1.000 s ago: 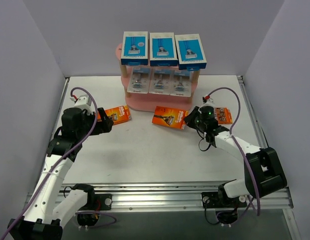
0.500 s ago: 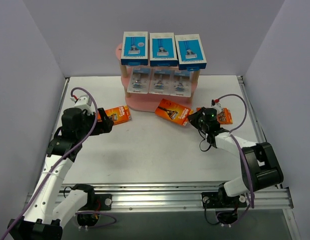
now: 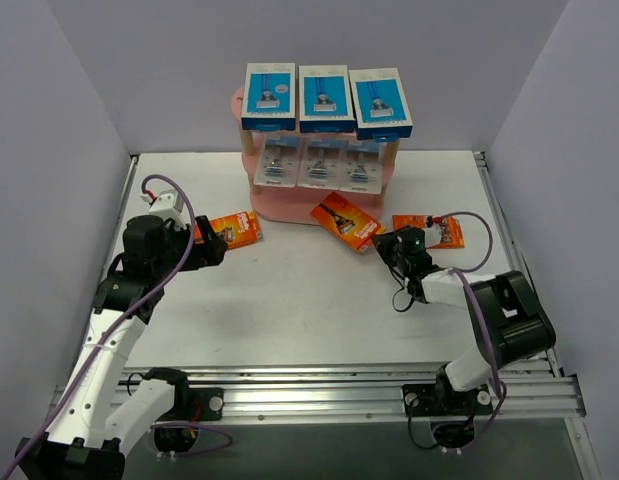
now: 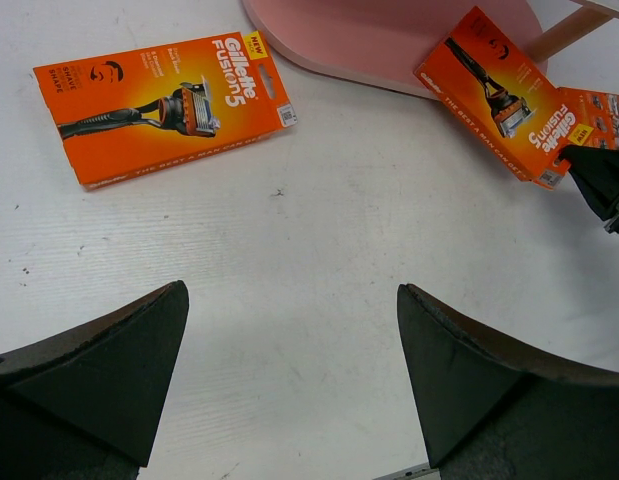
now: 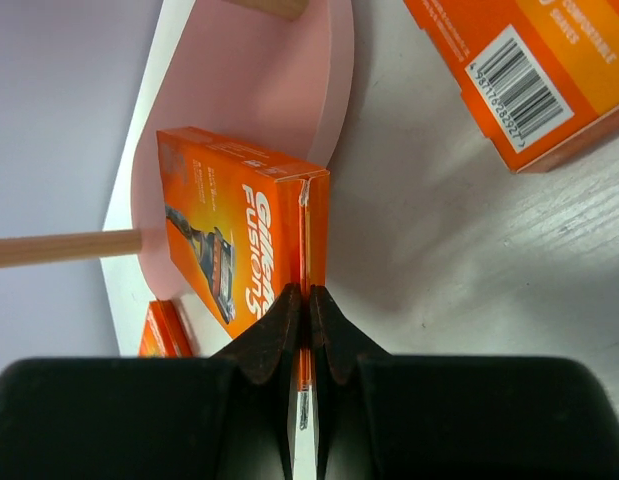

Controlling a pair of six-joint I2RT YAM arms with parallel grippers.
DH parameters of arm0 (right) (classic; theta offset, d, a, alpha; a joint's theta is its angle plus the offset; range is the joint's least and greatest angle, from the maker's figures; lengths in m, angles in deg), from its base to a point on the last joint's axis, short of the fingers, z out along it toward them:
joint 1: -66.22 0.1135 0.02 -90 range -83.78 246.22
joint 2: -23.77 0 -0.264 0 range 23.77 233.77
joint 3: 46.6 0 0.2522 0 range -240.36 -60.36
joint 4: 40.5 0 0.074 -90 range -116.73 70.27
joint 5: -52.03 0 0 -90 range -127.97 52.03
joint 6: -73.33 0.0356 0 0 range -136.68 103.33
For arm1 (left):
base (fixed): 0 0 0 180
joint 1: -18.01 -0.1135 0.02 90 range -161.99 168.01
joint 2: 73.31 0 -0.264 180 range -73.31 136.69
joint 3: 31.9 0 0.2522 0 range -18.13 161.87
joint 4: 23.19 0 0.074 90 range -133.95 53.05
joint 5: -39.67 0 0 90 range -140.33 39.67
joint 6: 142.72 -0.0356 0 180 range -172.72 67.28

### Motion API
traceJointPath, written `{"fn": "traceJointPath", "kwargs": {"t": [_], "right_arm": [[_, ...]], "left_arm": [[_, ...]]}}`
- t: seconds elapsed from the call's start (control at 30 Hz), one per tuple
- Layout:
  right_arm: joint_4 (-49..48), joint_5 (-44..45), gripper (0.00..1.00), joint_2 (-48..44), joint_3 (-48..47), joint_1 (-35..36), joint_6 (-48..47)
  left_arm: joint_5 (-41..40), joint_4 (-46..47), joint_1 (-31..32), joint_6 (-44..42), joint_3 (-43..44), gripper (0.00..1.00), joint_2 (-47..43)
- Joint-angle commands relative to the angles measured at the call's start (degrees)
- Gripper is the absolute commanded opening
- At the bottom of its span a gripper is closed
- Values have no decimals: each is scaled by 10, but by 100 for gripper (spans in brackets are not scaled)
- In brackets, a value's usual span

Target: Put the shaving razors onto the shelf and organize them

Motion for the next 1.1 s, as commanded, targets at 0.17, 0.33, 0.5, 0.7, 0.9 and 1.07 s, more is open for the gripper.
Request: {"fn": "traceJointPath", "kwargs": {"t": [0.17, 0.33, 0.5, 0.7, 0.9, 1.07], "right_arm": [[-82, 108, 0, 30, -3, 46, 118], [-76, 170, 0, 42, -15, 71, 175], [-75, 219, 0, 54, -21, 95, 231], [-70, 257, 0, 70, -36, 102, 283], [-21, 321, 0, 68, -56, 111, 335], [62, 369, 0, 76, -99, 129, 374]], "left_arm": [[11, 16, 1, -9, 11, 94, -2], [11, 15, 1, -9, 10, 94, -2], [12, 17, 1, -8, 10, 94, -2], [14, 19, 1, -5, 9, 94, 0], [23, 20, 1, -5, 9, 94, 7], [28, 22, 2, -5, 9, 94, 10]]}}
